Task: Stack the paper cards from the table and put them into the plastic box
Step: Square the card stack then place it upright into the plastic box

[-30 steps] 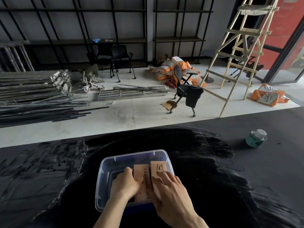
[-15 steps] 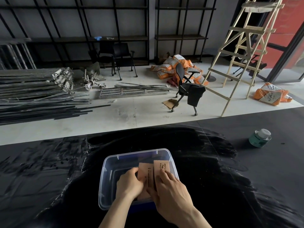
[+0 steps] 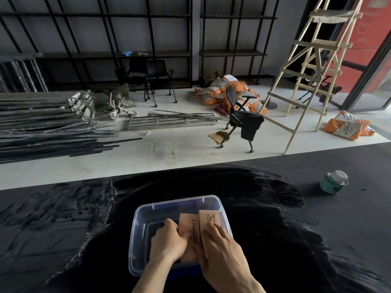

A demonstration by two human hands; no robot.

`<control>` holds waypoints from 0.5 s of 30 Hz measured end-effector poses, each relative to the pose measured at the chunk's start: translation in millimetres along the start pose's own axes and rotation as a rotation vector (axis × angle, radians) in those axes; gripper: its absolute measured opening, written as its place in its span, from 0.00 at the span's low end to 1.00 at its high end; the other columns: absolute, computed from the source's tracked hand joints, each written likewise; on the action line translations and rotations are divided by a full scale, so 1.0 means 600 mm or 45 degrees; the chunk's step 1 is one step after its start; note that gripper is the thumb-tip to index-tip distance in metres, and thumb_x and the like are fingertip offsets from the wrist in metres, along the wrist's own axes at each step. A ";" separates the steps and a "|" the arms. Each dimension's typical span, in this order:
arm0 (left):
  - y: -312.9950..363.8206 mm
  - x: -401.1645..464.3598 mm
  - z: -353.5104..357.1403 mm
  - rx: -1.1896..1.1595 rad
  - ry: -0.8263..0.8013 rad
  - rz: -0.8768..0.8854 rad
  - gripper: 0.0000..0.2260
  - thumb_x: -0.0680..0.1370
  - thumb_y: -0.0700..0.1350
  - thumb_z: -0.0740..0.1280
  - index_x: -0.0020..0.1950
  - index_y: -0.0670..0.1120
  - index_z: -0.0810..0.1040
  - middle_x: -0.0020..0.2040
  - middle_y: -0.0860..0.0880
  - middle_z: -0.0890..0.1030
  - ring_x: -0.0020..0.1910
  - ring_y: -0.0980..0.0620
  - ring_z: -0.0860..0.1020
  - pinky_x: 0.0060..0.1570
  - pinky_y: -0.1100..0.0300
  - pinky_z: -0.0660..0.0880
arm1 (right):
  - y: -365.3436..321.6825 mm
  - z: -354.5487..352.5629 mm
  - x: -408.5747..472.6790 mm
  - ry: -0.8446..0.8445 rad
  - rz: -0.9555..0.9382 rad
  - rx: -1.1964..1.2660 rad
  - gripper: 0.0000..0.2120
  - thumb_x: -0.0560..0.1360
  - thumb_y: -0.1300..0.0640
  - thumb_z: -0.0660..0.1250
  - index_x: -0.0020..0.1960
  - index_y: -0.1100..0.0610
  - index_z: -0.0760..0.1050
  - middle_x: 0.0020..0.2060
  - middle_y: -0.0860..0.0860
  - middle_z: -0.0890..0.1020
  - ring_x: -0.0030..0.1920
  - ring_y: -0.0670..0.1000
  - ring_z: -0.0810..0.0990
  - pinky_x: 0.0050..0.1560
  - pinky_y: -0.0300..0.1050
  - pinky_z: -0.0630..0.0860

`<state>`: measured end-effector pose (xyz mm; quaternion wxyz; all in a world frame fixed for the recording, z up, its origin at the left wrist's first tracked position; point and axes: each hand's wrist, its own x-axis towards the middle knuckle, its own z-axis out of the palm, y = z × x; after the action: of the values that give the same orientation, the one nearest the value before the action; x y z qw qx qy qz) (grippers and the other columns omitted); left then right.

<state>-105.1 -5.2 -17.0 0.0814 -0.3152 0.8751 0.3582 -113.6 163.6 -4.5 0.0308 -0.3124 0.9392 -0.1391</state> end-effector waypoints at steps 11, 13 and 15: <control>0.013 -0.018 0.005 0.254 -0.033 0.057 0.06 0.77 0.44 0.65 0.51 0.46 0.79 0.47 0.48 0.84 0.46 0.46 0.82 0.39 0.58 0.73 | -0.001 0.000 0.004 0.000 0.009 -0.033 0.31 0.80 0.38 0.44 0.63 0.54 0.79 0.64 0.49 0.77 0.67 0.50 0.75 0.53 0.46 0.81; 0.013 -0.020 -0.002 0.237 -0.037 0.062 0.07 0.77 0.47 0.65 0.50 0.46 0.79 0.46 0.48 0.84 0.47 0.46 0.82 0.41 0.56 0.76 | -0.001 -0.001 0.006 -0.021 0.016 -0.043 0.28 0.81 0.38 0.46 0.63 0.53 0.78 0.64 0.48 0.76 0.66 0.49 0.74 0.54 0.44 0.80; 0.011 -0.021 -0.010 0.219 -0.035 0.077 0.10 0.76 0.52 0.64 0.49 0.47 0.79 0.45 0.48 0.84 0.47 0.45 0.82 0.42 0.54 0.78 | 0.000 -0.006 0.008 -0.002 0.006 -0.004 0.22 0.82 0.40 0.51 0.63 0.51 0.76 0.62 0.46 0.76 0.65 0.48 0.74 0.53 0.44 0.79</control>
<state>-98.4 0.6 -4.4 0.1092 -0.2755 0.9106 0.2882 -117.9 161.8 -1.3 0.0312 -0.3102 0.9402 -0.1372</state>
